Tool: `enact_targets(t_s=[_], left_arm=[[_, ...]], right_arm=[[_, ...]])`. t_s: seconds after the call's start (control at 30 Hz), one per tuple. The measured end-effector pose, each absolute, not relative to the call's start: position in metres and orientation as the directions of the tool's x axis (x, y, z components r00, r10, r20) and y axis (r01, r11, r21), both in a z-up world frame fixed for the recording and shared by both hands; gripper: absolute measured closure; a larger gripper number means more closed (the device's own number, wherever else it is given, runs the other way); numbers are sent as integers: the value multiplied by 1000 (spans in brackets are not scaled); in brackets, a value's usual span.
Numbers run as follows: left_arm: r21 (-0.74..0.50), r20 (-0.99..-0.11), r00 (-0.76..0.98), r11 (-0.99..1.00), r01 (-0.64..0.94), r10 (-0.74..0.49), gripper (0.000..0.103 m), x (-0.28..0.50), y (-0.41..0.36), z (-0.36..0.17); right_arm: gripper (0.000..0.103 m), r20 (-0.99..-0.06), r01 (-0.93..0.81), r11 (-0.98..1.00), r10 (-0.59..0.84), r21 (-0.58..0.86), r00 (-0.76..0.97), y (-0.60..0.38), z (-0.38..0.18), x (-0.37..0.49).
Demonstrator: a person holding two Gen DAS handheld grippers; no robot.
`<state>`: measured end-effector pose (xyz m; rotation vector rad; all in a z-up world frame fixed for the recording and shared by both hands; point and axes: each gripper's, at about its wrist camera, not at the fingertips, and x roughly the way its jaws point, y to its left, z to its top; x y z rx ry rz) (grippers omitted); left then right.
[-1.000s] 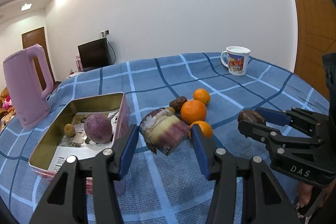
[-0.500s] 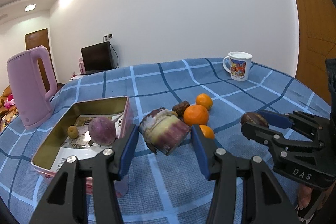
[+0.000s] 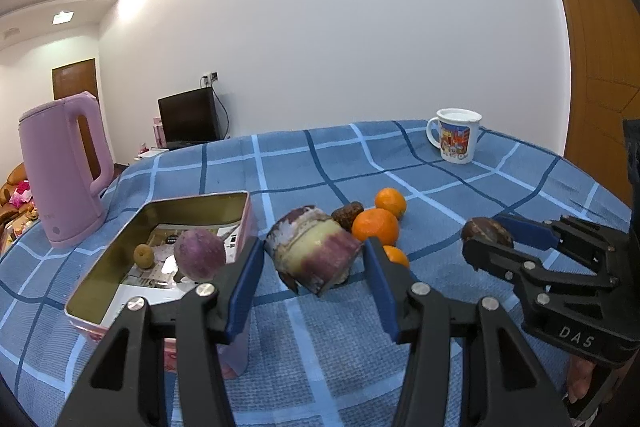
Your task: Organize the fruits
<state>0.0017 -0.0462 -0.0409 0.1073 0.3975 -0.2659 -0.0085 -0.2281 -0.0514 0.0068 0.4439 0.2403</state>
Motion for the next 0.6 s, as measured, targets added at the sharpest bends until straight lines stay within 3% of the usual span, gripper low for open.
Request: enact_targets(t_s=[0.6], left_arm=[[58,-340,910,961,271,-236,50,-7,-44,-37]], right_arm=[[58,-377,-242,970,238,39,895,-227,-51,-16]])
